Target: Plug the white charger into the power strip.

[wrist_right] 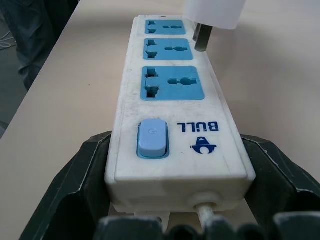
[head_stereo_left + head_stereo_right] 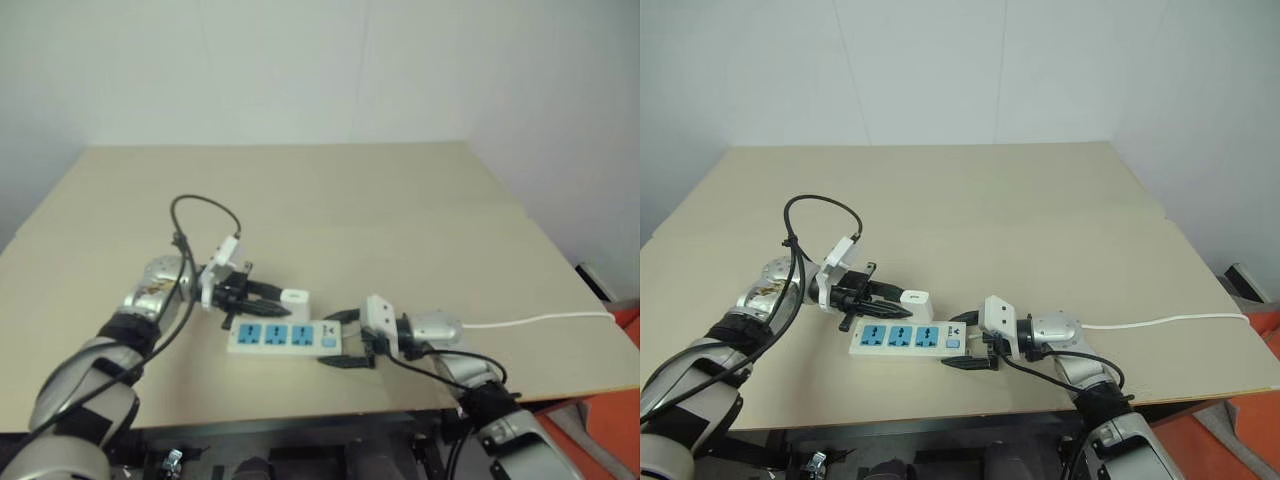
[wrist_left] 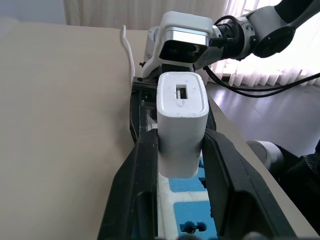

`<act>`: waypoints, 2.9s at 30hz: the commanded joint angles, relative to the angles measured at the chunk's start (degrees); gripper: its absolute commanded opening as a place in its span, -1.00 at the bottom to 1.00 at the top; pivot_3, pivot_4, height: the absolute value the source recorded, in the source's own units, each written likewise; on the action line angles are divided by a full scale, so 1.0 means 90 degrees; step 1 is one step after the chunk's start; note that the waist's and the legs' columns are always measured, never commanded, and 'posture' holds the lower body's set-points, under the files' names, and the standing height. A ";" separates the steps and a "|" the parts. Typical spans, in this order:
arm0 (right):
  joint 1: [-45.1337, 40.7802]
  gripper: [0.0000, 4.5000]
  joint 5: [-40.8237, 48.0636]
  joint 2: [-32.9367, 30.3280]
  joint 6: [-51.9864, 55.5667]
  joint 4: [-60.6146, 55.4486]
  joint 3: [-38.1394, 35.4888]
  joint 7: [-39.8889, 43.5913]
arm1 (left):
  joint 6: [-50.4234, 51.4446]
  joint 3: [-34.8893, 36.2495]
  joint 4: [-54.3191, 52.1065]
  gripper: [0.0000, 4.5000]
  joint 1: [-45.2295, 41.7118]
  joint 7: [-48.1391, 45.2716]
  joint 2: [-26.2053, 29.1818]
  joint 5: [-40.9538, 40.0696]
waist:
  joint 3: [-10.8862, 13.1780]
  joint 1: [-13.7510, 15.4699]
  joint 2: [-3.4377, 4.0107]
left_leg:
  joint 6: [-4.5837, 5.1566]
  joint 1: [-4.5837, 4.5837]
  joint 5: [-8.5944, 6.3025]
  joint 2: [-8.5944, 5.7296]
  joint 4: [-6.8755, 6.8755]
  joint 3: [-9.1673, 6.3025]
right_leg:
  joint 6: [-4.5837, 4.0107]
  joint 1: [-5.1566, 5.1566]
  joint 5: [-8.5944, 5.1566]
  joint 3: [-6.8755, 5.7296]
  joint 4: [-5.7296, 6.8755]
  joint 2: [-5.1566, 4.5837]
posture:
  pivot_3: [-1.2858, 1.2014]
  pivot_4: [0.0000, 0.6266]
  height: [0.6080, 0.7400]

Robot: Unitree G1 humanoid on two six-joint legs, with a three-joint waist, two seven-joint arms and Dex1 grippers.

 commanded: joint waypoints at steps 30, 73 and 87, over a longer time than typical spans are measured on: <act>0.0174 0.53 -0.0615 -0.0071 -0.0260 0.0552 0.0259 -0.0335 | 0.1457 0.1841 -0.1478 -0.57 0.1098 -0.0020 -0.0577 0.1655 | -0.0003 -0.0021 0.0001 | 0.0000 0.0018 0.0000 0.0003 -0.0001 0.0000 | -0.0001 0.0015 0.0000 -0.0001 0.0001 0.0001 | 0.03 -0.52 1.00; 0.0256 0.53 -0.0696 -0.0046 -0.0407 0.0536 0.0370 -0.0547 | 0.0408 0.1737 -0.1175 -0.57 0.1473 0.0003 -0.0632 0.2713 | -0.0014 -0.0034 0.0003 | -0.0002 0.0106 -0.0001 0.0007 -0.0039 0.0008 | -0.0007 0.0092 -0.0006 0.0007 -0.0033 0.0001 | 0.03 -0.52 1.00; 0.0351 0.53 -0.0720 -0.0117 -0.0419 0.0468 0.0371 -0.0615 | 0.0747 0.1711 -0.1332 -0.57 0.1903 0.0365 -0.0670 0.3279 | -0.0069 -0.0022 0.0042 | -0.0002 0.0111 -0.0001 0.0005 -0.0075 0.0012 | -0.0050 0.0121 -0.0033 0.0013 -0.0050 -0.0002 | 0.03 -0.52 1.00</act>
